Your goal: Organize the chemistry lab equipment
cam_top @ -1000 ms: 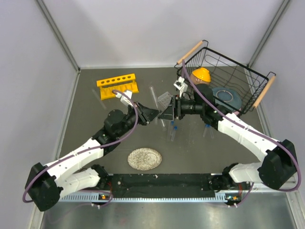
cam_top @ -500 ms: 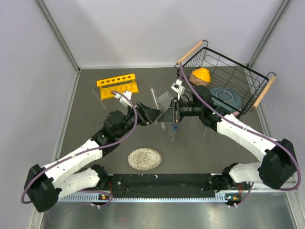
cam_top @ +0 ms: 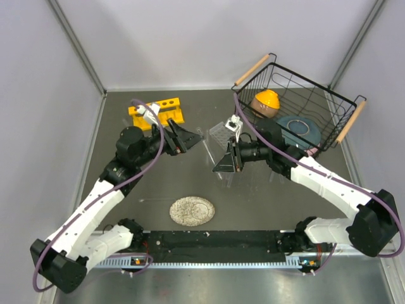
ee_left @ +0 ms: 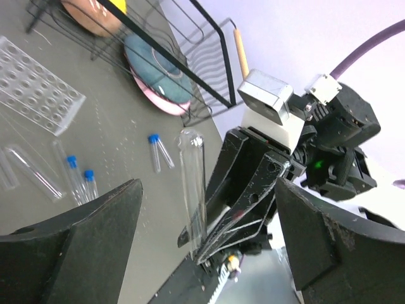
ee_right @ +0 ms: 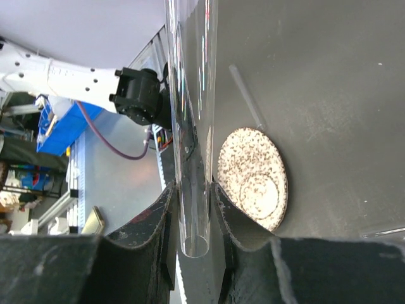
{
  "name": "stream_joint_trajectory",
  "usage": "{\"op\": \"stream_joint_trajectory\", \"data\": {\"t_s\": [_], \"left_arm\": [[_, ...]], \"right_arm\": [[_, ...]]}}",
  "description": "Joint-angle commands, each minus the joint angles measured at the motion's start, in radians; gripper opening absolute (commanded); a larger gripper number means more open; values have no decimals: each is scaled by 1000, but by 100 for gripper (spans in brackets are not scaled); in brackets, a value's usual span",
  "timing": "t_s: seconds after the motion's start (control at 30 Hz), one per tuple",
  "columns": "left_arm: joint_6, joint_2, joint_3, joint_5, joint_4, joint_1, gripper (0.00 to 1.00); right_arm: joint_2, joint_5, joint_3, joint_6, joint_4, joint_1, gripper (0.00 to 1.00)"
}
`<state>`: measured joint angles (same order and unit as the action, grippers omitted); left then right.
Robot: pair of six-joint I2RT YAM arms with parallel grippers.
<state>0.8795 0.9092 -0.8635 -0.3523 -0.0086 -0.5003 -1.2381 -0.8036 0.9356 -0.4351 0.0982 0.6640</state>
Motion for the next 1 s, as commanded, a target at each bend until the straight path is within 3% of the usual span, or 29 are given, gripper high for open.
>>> {"op": "stream_joint_trajectory", "data": {"t_s": [0.0, 0.87, 0.97], "left_arm": [[-33, 60, -88, -181, -83, 5, 88], [-73, 119, -123, -217, -120, 5, 17], [-115, 108, -121, -182, -154, 6, 15]], "right_arm": [[34, -45, 8, 71, -5, 28, 9], [35, -45, 12, 151, 37, 37, 12], [40, -48, 20, 191, 58, 37, 22]]}}
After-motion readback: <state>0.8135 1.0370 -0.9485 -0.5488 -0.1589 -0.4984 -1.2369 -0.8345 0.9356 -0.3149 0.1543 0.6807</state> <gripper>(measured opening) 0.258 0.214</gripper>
